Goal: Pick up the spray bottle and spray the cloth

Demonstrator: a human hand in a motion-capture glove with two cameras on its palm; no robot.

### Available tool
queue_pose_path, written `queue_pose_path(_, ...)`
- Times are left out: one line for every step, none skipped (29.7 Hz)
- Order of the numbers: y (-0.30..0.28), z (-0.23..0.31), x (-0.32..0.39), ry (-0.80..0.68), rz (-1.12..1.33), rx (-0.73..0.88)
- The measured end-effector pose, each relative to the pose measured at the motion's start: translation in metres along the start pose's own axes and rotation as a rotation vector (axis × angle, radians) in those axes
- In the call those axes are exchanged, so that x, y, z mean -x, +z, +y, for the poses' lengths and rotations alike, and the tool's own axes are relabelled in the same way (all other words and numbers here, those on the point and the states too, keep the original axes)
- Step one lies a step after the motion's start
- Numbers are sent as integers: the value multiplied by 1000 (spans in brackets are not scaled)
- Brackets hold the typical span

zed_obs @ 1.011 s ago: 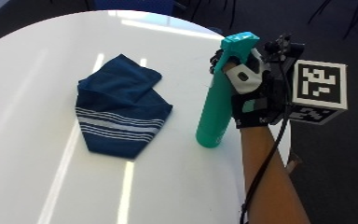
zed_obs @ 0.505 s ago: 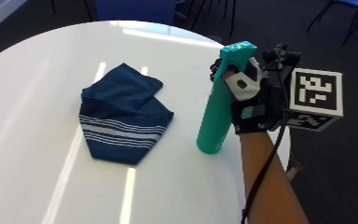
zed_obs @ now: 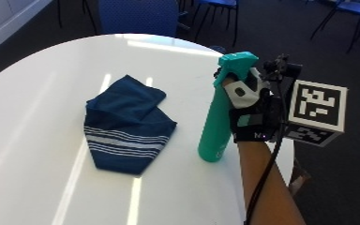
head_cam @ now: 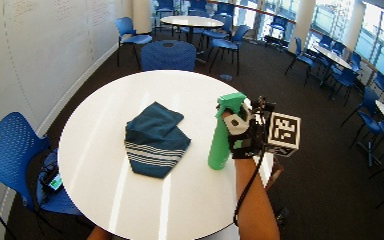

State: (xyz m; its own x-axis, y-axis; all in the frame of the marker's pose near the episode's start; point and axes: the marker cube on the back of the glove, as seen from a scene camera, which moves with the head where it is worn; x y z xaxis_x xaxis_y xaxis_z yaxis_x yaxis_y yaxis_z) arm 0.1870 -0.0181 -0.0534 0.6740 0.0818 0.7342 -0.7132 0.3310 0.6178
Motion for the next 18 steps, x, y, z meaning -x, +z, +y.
queue_pose_path(-1, -1, 0, 0, 6, -7)
queue_pose_path(-1, -1, 0, -1, 13, -12)
queue_pose_path(-2, -2, 0, -3, 22, -16)
queue_pose_path(-2, -3, 1, -7, 33, -18)
queue_pose_path(-2, -4, 2, -14, 46, -20)
queue_pose_path(-1, -6, 4, -21, 62, -21)
queue_pose_path(-1, -7, 6, -30, 79, -20)
queue_pose_path(0, -8, 8, -38, 97, -18)
queue_pose_path(2, -10, 10, -47, 115, -14)
queue_pose_path(4, -11, 12, -56, 135, -9)
queue_pose_path(5, -13, 13, -66, 159, -5)
queue_pose_path(7, -15, 13, -77, 185, -1)
queue_pose_path(9, -18, 13, -88, 213, 2)
queue_pose_path(11, -20, 12, -98, 239, 5)
queue_pose_path(13, -22, 12, -107, 263, 8)
queue_pose_path(14, -24, 13, -115, 285, 12)
queue_pose_path(16, -25, 13, -123, 307, 16)
queue_pose_path(18, -27, 13, -132, 330, 21)
